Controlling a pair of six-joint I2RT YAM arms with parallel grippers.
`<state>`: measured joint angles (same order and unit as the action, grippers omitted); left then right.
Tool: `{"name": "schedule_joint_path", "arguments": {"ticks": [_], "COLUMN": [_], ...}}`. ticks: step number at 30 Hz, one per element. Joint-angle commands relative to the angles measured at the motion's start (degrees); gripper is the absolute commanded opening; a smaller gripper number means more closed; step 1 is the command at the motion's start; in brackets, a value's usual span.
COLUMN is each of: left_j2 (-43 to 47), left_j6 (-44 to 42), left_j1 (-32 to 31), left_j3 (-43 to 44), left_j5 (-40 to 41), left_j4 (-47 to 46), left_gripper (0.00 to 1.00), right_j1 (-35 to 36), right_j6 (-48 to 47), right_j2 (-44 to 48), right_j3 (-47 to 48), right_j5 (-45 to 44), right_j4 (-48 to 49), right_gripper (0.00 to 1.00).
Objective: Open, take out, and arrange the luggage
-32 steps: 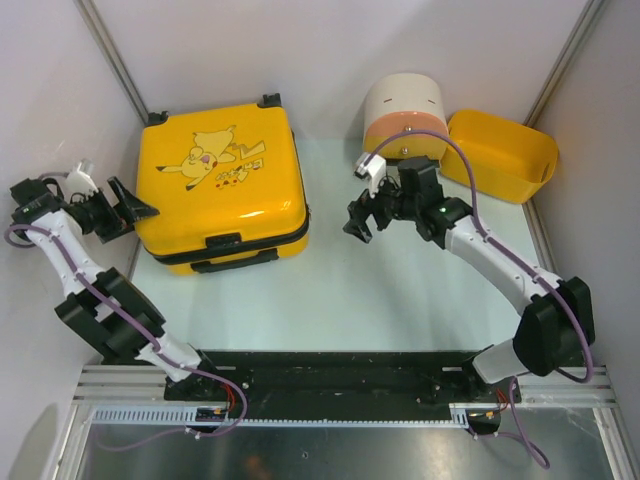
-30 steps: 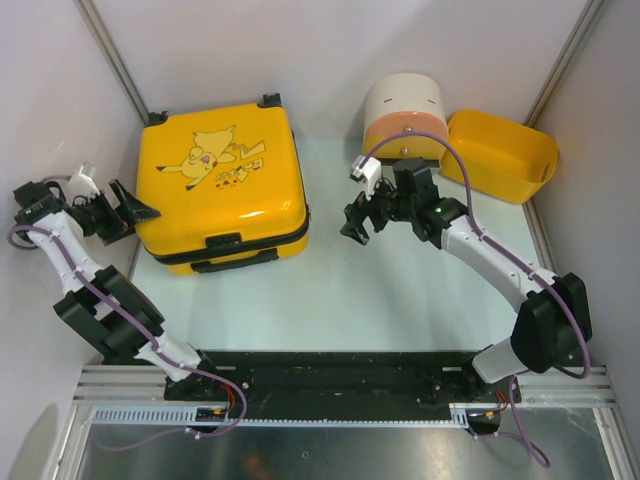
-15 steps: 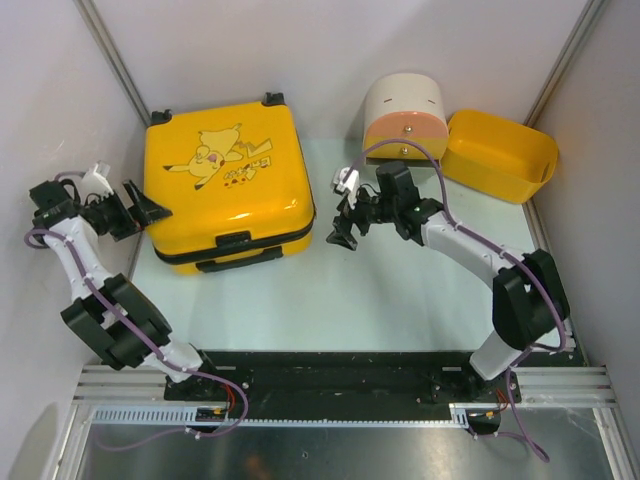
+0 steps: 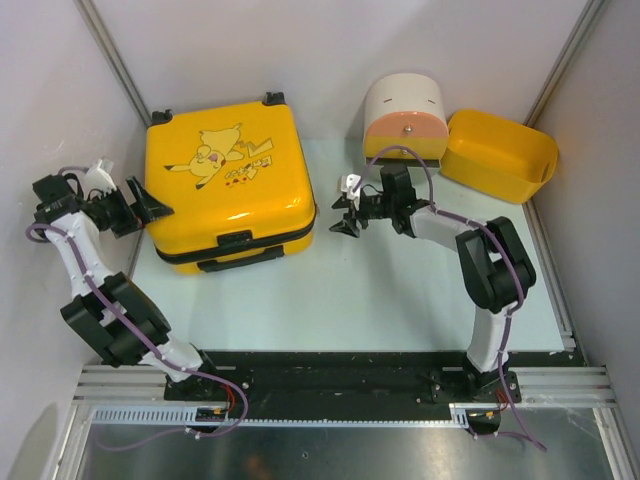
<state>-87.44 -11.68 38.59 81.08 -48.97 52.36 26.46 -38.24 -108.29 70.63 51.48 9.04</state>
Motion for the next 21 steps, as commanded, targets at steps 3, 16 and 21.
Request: {"name": "schedule_joint_path", "arguments": {"ticks": [3, 16, 21], "left_j2": [-2.9, -2.7, -2.9], "left_j6": [-5.3, -6.1, -6.0], "left_j1": [-4.4, -4.3, -4.3], "left_j3": [-0.3, -0.4, -0.5], "left_j5": [-1.1, 0.7, 0.5], "left_j4": [0.7, 0.7, 0.7], "left_gripper": [1.0, 1.0, 1.0], "right_j1": [-0.4, 0.8, 1.0], "right_j6": [6.2, 13.0, 13.4], "right_j2": [-5.5, -13.4, -13.9], "right_j3": [3.1, 8.5, 8.6], "right_j5": [5.8, 8.1, 9.2], "right_j4": [18.9, 24.8, 24.3], "right_gripper": [0.6, 0.48, 0.44]}}
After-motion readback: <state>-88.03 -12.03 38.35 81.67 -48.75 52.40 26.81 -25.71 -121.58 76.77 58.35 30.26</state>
